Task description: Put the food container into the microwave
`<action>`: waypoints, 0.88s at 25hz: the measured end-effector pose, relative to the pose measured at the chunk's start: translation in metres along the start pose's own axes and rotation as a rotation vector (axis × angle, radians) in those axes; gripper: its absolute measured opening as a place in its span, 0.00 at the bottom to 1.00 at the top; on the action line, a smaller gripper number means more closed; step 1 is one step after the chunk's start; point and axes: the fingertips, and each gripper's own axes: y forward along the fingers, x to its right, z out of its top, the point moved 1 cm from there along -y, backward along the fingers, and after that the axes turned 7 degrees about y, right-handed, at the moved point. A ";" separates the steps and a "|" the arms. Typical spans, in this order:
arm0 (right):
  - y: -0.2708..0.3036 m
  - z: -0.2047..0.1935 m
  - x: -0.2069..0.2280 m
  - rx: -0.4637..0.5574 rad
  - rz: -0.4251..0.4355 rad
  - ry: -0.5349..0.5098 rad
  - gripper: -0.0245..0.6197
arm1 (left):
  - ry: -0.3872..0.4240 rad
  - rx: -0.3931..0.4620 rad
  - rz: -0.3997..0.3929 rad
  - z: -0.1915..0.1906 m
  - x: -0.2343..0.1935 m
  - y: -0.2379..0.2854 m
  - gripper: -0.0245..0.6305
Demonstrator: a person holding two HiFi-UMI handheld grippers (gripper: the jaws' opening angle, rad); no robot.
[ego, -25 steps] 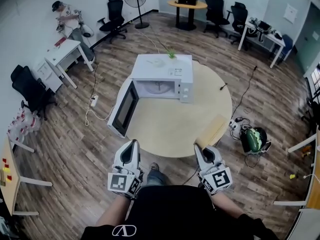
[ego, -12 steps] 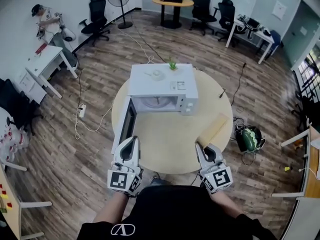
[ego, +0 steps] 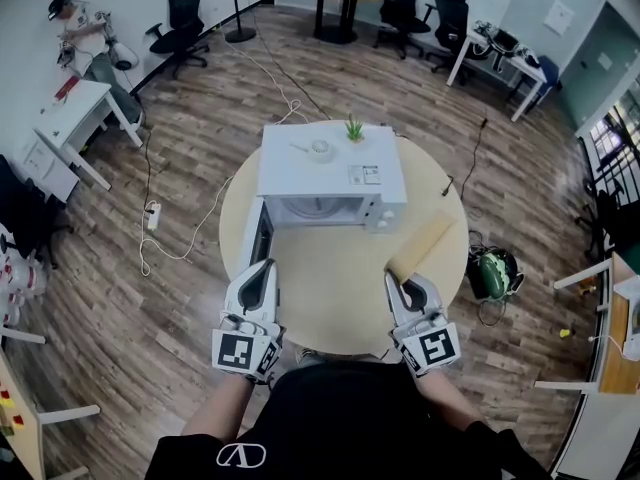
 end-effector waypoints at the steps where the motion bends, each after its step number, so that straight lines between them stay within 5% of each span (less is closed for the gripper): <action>1: 0.004 0.000 0.003 0.002 0.004 0.005 0.06 | 0.002 -0.001 0.002 0.000 0.000 0.003 0.04; 22: 0.046 0.007 0.057 0.026 0.109 0.006 0.06 | 0.015 -0.019 0.062 -0.001 0.020 0.058 0.04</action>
